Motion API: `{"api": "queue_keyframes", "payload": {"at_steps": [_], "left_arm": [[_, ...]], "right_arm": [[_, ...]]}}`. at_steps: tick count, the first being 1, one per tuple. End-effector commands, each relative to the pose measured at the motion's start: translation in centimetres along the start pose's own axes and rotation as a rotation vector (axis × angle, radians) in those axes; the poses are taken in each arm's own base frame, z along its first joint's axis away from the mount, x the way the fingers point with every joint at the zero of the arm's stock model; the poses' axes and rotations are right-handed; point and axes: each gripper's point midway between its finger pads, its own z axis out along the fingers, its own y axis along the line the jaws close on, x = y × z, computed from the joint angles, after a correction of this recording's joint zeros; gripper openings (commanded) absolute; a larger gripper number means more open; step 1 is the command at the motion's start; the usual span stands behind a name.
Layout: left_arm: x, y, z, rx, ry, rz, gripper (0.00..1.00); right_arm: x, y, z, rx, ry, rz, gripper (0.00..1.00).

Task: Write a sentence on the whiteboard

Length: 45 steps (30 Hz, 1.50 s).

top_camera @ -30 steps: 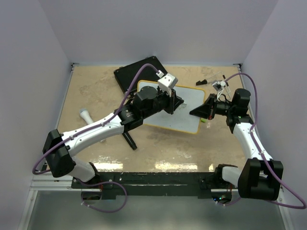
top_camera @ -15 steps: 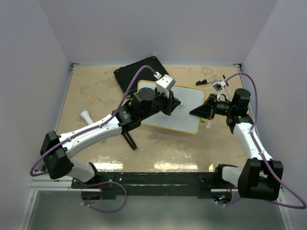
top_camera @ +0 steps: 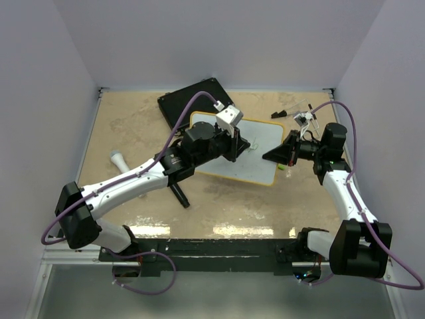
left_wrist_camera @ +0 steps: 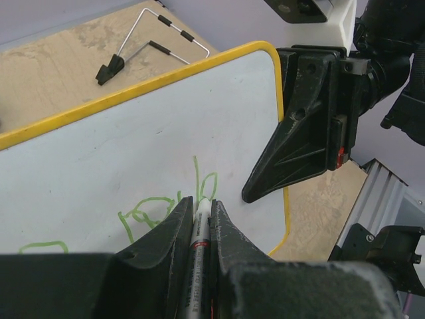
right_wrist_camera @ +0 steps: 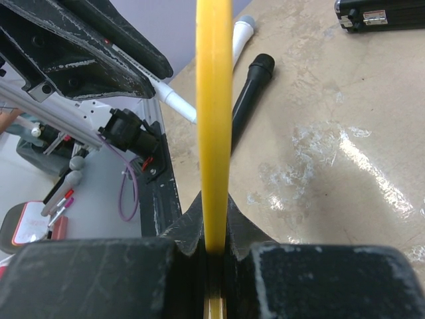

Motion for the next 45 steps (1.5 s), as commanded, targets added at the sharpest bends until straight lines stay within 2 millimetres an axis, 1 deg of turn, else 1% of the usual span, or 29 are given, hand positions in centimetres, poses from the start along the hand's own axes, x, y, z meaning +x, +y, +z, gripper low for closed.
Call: {"api": "queue_keyframes", "payload": {"at_steps": [1, 5, 11, 16, 19, 23, 26, 30, 36, 41, 45], "left_arm": [[-0.1, -0.4, 0.2, 0.028, 0.007, -0.006, 0.0], [0.0, -0.6, 0.4, 0.038, 0.013, -0.004, 0.0], [-0.5, -0.9, 1.0, 0.055, 0.007, -0.005, 0.0], [-1.7, -1.3, 1.3, 0.064, -0.025, -0.011, 0.0], [-2.6, -1.8, 1.1, 0.081, -0.049, -0.013, 0.0], [-4.0, -2.5, 0.0, 0.106, -0.083, -0.019, 0.0], [-4.5, -2.6, -0.3, 0.11, -0.099, -0.021, 0.0], [-4.7, -2.4, 0.1, 0.104, -0.111, -0.023, 0.0], [-5.5, -2.9, 0.5, 0.117, -0.127, -0.027, 0.0], [-5.7, -2.5, 0.4, 0.098, -0.135, -0.021, 0.0], [-5.5, -2.1, 0.7, 0.079, -0.13, -0.019, 0.0]], "right_arm": [[-1.8, 2.3, -0.2, -0.07, 0.007, -0.107, 0.0], [-1.8, 2.3, -0.1, -0.071, 0.008, -0.105, 0.0], [-1.8, 2.2, -0.1, -0.072, 0.008, -0.107, 0.0], [-1.8, 2.2, -0.1, -0.072, 0.008, -0.107, 0.0], [-1.8, 2.3, -0.2, -0.072, 0.008, -0.107, 0.0], [-1.8, 2.3, -0.2, -0.072, 0.008, -0.109, 0.0], [-1.8, 2.2, -0.1, -0.072, 0.009, -0.107, 0.0], [-1.8, 2.3, -0.2, -0.073, 0.008, -0.11, 0.0], [-1.8, 2.3, -0.2, -0.073, 0.008, -0.11, 0.0], [-1.8, 2.3, -0.2, -0.072, 0.008, -0.109, 0.0], [-1.8, 2.3, -0.2, -0.073, 0.008, -0.11, 0.0]]}}
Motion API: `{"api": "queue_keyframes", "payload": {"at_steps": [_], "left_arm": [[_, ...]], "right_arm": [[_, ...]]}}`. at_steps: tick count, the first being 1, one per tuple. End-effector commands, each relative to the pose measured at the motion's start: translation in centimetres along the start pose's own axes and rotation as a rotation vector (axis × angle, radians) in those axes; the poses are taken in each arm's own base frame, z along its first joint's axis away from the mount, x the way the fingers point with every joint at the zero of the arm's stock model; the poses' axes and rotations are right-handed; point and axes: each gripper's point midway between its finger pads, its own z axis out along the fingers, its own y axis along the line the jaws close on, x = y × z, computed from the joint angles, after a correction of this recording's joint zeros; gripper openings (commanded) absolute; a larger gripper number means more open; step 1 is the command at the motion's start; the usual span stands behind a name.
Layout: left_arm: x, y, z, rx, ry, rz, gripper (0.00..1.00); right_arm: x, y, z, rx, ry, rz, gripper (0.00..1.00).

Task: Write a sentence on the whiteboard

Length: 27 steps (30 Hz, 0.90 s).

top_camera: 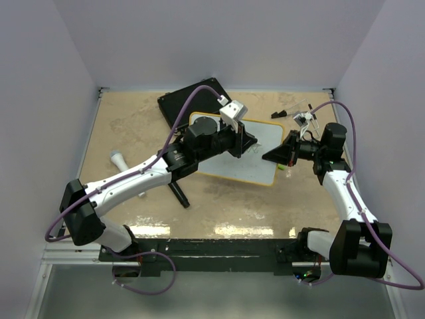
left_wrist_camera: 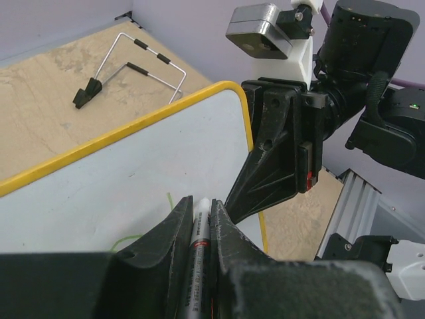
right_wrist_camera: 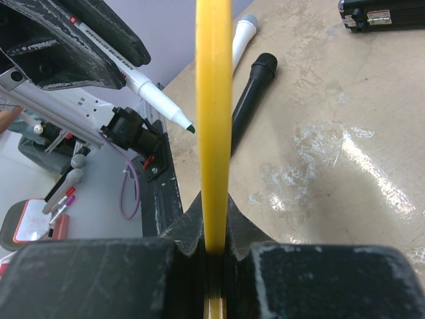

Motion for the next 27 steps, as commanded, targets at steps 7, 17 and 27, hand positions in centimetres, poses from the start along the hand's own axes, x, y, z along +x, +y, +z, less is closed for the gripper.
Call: {"api": "queue_keyframes", "payload": {"at_steps": [7, 17, 27], "left_arm": [[-2.9, 0.3, 0.6, -0.022, -0.081, 0.007, 0.0], [-1.5, 0.6, 0.5, -0.03, -0.041, 0.005, 0.0], [0.9, 0.8, -0.2, -0.022, 0.018, -0.019, 0.0]], "right_arm": [[-1.8, 2.2, -0.1, -0.067, 0.006, -0.107, 0.0], [-1.8, 2.2, -0.1, -0.067, 0.007, -0.105, 0.0], [-1.9, 2.2, -0.1, -0.065, 0.006, -0.11, 0.0]]}}
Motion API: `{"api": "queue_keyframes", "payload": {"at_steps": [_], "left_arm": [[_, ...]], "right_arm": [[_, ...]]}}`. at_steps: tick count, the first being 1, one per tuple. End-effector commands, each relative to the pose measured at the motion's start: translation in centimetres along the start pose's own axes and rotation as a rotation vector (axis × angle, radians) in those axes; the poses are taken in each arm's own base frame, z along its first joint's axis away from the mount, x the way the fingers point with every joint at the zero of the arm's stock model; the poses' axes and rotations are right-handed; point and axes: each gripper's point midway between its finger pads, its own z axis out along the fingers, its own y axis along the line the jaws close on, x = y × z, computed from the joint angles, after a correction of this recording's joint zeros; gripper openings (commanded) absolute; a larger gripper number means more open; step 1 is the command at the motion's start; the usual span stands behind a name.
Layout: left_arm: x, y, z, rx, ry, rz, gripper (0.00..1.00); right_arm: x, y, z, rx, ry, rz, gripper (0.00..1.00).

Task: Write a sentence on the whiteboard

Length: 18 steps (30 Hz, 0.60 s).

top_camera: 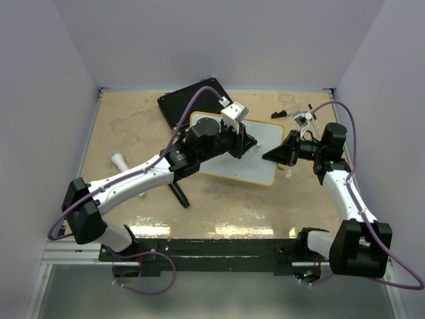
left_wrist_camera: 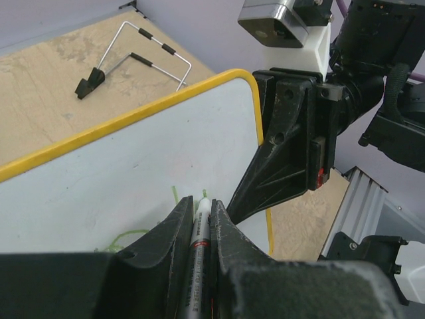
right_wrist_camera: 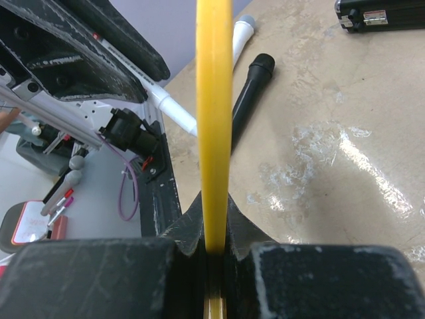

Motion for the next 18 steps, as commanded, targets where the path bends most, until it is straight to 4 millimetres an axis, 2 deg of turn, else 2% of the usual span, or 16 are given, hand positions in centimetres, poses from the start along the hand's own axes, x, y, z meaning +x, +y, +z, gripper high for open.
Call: {"api": "queue_keyframes", "payload": {"at_steps": [1, 8, 12, 18], "left_arm": [[0.5, 0.1, -0.8, 0.007, 0.011, -0.017, 0.0], [1.3, 0.1, -0.9, 0.012, 0.026, -0.028, 0.0], [0.6, 0.4, -0.8, -0.005, 0.005, -0.026, 0.0], [-1.8, 0.3, -0.6, -0.023, -0.049, -0.015, 0.0]], "right_arm": [[-1.9, 2.3, -0.1, -0.068, 0.007, -0.106, 0.0], [-1.9, 2.2, -0.1, -0.067, 0.006, -0.105, 0.0], [-1.8, 2.2, -0.1, -0.068, 0.007, -0.105, 0.0], [-1.8, 2.2, -0.2, -0.068, 0.007, -0.105, 0.0]]}}
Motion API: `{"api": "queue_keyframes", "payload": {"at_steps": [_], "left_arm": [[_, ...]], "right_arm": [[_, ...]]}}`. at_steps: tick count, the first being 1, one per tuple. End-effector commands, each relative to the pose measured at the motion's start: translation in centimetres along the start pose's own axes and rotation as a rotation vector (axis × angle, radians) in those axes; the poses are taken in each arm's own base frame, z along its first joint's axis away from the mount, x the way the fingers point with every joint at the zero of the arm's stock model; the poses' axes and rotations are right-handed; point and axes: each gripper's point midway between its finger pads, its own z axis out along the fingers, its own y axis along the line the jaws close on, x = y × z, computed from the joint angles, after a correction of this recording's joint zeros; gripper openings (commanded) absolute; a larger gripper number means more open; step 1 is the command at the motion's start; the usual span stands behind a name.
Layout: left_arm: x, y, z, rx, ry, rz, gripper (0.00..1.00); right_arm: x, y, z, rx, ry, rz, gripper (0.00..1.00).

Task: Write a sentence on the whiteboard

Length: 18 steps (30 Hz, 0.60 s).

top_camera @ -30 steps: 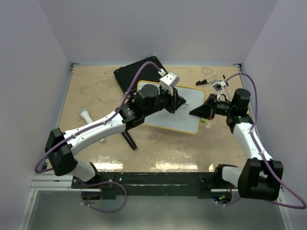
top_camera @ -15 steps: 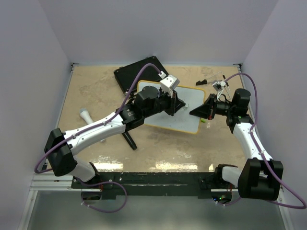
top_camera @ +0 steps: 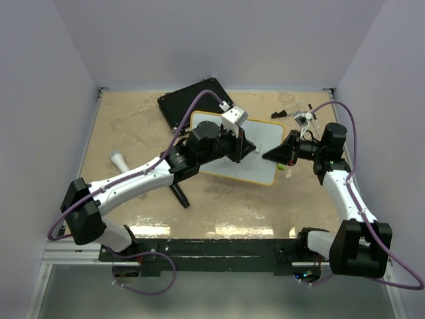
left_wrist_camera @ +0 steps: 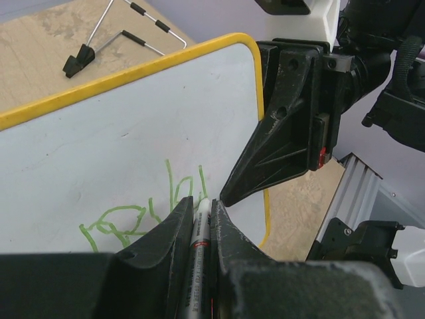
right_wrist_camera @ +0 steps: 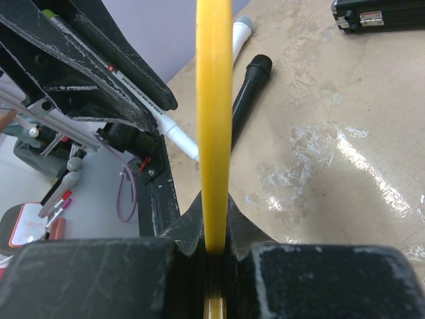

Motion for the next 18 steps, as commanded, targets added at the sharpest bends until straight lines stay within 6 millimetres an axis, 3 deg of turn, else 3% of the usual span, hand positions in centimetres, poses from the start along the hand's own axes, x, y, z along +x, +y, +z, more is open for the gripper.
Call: {"api": "queue_keyframes", "payload": {"at_steps": [1, 7, 18], "left_arm": [[-4.2, 0.0, -0.6, -0.03, -0.105, 0.02, 0.0], [-5.6, 0.2, -0.4, -0.057, -0.132, 0.034, 0.0], [-5.3, -0.5, 0.2, -0.011, -0.115, 0.032, 0.0]], "right_arm": [[-1.8, 2.3, -0.2, -0.075, 0.009, -0.104, 0.0], [-1.8, 2.3, -0.2, -0.076, 0.009, -0.105, 0.0], [-1.8, 2.3, -0.2, -0.076, 0.01, -0.104, 0.0]]}}
